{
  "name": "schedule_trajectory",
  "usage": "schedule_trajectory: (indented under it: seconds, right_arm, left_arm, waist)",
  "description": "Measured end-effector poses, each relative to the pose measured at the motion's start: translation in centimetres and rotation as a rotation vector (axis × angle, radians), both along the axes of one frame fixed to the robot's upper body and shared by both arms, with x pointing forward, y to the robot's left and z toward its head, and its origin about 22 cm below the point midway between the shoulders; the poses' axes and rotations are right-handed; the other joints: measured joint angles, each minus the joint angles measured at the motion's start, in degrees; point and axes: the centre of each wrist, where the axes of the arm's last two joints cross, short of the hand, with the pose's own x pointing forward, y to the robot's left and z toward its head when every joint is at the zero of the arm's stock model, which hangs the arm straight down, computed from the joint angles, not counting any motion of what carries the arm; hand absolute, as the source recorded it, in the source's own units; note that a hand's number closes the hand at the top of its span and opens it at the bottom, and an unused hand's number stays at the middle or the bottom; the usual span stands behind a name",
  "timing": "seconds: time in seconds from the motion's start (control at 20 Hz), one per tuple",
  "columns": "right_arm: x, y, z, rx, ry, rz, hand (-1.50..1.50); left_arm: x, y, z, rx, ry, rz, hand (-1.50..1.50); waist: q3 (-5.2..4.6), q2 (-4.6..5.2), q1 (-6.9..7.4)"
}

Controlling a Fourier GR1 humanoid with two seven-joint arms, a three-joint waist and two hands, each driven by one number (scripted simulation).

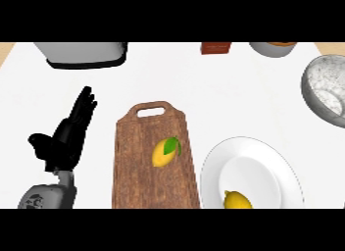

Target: Pick the cupcake from the plate and place it in the bowl

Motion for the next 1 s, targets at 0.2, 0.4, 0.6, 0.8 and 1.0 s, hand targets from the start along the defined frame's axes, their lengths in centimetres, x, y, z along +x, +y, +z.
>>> schedule_trajectory:
  seconds: [0.2, 0.4, 0.6, 0.8, 1.0]
  right_arm:
    - [-0.7, -2.5, 4.2, -0.024, -0.024, -0.068, 1.50]
    - [-0.3, -4.0, 7.7, -0.009, -0.032, -0.143, 1.50]
    - [1.1, -5.1, 10.1, -0.006, -0.029, -0.222, 1.50]
    - [2.7, -5.2, 11.8, -0.016, -0.008, -0.273, 1.50]
    - [4.7, -6.2, 12.3, -0.108, -0.023, -0.374, 1.50]
  left_arm:
    - [0.2, -0.5, -0.1, -0.004, 0.001, -0.014, 0.00]
    - [0.5, -0.2, 0.2, -0.005, -0.006, -0.027, 0.00]
    - [-0.1, -1.0, 0.1, -0.002, -0.006, -0.035, 0.00]
    - [0.6, -0.9, -0.7, -0.003, -0.007, -0.047, 0.00]
    - [1.0, -1.8, 0.1, 0.003, -0.010, -0.065, 0.00]
  waist:
    - [-0.05, 0.22, 0.95]
    - [-0.06, 0.43, 2.00]
    - [-0.06, 0.57, 2.88]
    - [-0.06, 0.69, 3.23]
    - [-0.03, 0.88, 4.04]
